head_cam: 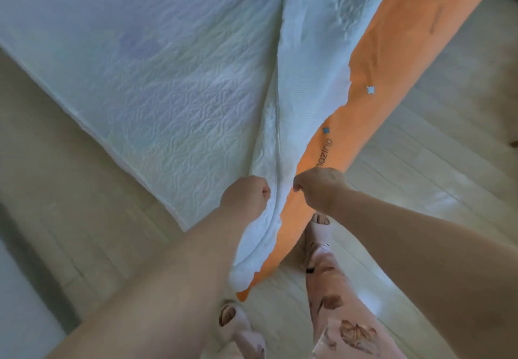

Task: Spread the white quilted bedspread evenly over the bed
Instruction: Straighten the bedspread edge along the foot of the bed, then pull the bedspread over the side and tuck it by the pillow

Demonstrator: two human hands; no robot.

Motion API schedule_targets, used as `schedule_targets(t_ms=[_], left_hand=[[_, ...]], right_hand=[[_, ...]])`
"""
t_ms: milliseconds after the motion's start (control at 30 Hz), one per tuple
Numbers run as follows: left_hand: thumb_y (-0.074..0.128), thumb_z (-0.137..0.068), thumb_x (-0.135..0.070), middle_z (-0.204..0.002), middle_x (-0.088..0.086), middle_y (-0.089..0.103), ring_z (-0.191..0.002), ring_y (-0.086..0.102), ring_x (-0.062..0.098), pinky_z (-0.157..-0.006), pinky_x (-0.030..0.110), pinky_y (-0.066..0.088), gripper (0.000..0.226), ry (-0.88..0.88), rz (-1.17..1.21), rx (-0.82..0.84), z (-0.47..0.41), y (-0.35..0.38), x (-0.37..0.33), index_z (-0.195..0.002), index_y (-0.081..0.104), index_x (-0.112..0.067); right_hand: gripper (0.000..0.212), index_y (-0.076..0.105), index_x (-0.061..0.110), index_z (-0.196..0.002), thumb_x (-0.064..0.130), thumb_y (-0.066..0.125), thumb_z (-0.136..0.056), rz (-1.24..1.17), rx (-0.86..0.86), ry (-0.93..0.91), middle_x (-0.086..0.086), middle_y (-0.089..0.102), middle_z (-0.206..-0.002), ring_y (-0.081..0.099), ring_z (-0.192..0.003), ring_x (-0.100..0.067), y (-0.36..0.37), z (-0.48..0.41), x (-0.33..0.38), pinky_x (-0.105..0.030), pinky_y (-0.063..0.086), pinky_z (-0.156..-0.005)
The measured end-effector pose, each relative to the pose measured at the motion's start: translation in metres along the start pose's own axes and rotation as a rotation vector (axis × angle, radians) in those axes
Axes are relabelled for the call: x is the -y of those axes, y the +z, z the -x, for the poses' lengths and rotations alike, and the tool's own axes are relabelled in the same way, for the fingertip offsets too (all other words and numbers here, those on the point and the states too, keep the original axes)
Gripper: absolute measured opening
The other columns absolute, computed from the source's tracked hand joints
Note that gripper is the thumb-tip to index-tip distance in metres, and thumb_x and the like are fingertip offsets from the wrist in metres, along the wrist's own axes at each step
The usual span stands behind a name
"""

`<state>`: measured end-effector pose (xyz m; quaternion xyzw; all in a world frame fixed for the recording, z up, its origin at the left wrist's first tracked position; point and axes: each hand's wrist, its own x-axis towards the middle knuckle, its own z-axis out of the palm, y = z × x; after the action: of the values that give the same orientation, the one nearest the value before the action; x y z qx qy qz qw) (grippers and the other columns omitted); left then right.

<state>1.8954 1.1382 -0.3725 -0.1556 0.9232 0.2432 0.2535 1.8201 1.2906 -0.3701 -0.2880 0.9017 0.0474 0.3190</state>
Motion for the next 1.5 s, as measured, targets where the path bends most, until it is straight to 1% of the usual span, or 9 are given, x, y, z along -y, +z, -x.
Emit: schedule_targets(t_ms=[167, 333, 500, 633, 833, 967, 1100, 1200, 1500], left_hand=[[0.056, -0.092, -0.025, -0.114, 0.002, 0.067, -0.113, 0.058, 0.023, -0.092, 0.031, 0.046, 0.024, -0.057, 0.073, -0.083, -0.073, 0.009, -0.064, -0.114, 0.063, -0.018], [0.069, -0.083, -0.033, -0.122, 0.013, 0.053, -0.112, 0.057, 0.032, -0.086, 0.039, 0.047, 0.058, -0.277, -0.032, -0.076, -0.121, 0.017, -0.096, -0.124, 0.04, -0.004], [0.076, -0.072, -0.039, -0.122, 0.013, 0.05, -0.109, 0.054, 0.031, -0.081, 0.036, 0.049, 0.074, -0.456, -0.019, -0.113, -0.146, 0.028, -0.087, -0.123, 0.039, 0.0], [0.078, -0.071, -0.04, -0.119, 0.014, 0.05, -0.108, 0.052, 0.03, -0.089, 0.036, 0.048, 0.066, -0.478, -0.15, -0.063, -0.161, 0.038, -0.08, -0.118, 0.048, -0.003], [0.055, -0.092, -0.012, -0.119, 0.011, 0.054, -0.113, 0.052, 0.03, -0.091, 0.033, 0.045, 0.022, -0.415, -0.124, -0.107, -0.165, 0.043, -0.062, -0.112, 0.062, -0.009], [0.056, -0.093, -0.016, -0.105, 0.013, 0.065, -0.102, 0.058, 0.031, -0.08, 0.033, 0.041, 0.014, -0.428, 0.197, -0.171, -0.154, 0.016, -0.044, -0.101, 0.061, -0.006], [0.051, -0.093, -0.011, -0.106, 0.012, 0.067, -0.101, 0.06, 0.031, -0.085, 0.034, 0.046, 0.014, -0.549, 0.367, -0.313, -0.138, -0.007, -0.037, -0.102, 0.062, -0.01], [0.045, -0.096, -0.012, -0.111, 0.01, 0.066, -0.105, 0.059, 0.029, -0.083, 0.029, 0.043, 0.023, -0.614, 0.394, -0.348, -0.12, -0.007, -0.035, -0.109, 0.063, -0.013], [0.039, -0.099, -0.012, -0.105, 0.016, 0.066, -0.1, 0.058, 0.032, -0.079, 0.032, 0.041, 0.023, -0.632, 0.441, -0.501, -0.066, -0.005, -0.051, -0.107, 0.059, -0.005]], right_hand=[[0.038, 0.058, 0.034, -0.123, 0.014, 0.049, -0.093, 0.035, 0.015, -0.02, 0.004, 0.057, -0.132, 0.054, -0.122, -0.023, -0.043, -0.059, -0.078, -0.033, 0.042, -0.097], [0.056, 0.047, 0.021, -0.135, -0.002, 0.047, -0.085, 0.082, -0.184, -0.114, -0.001, 0.056, -0.129, 0.047, -0.124, -0.025, -0.072, -0.11, -0.12, -0.038, 0.042, -0.098], [0.084, 0.017, 0.023, -0.151, -0.002, 0.057, -0.082, 0.165, -0.18, -0.204, 0.0, 0.018, -0.158, 0.012, -0.148, -0.019, -0.077, -0.15, -0.133, -0.039, 0.018, -0.117], [0.089, 0.004, 0.023, -0.153, 0.005, 0.058, -0.085, 0.35, -0.141, -0.209, -0.001, -0.002, -0.161, -0.001, -0.15, -0.02, -0.075, -0.172, -0.138, -0.044, 0.01, -0.119], [0.036, 0.057, 0.022, -0.12, 0.006, 0.05, -0.088, 0.38, -0.245, -0.273, 0.002, 0.057, -0.119, 0.048, -0.122, -0.021, -0.082, -0.195, -0.135, -0.045, 0.016, -0.117], [0.042, 0.05, 0.013, -0.121, -0.004, 0.037, -0.085, 0.195, -0.137, -0.407, -0.004, 0.06, -0.117, 0.05, -0.123, -0.024, -0.084, -0.19, -0.127, -0.034, 0.015, -0.121], [0.046, 0.042, 0.013, -0.126, -0.004, 0.032, -0.084, -0.036, -0.01, -0.386, -0.01, 0.06, -0.118, 0.054, -0.116, -0.031, -0.093, -0.172, -0.112, -0.037, 0.043, -0.098], [0.047, 0.042, 0.013, -0.128, -0.005, 0.036, -0.086, 0.052, 0.015, -0.43, -0.01, 0.058, -0.12, 0.056, -0.11, -0.031, -0.095, -0.16, -0.101, -0.039, 0.046, -0.088], [0.03, 0.046, 0.011, -0.124, 0.011, 0.039, -0.095, 0.393, 0.019, -0.372, -0.008, 0.06, -0.122, 0.059, -0.115, -0.03, -0.085, -0.104, -0.112, -0.038, 0.047, -0.091]])
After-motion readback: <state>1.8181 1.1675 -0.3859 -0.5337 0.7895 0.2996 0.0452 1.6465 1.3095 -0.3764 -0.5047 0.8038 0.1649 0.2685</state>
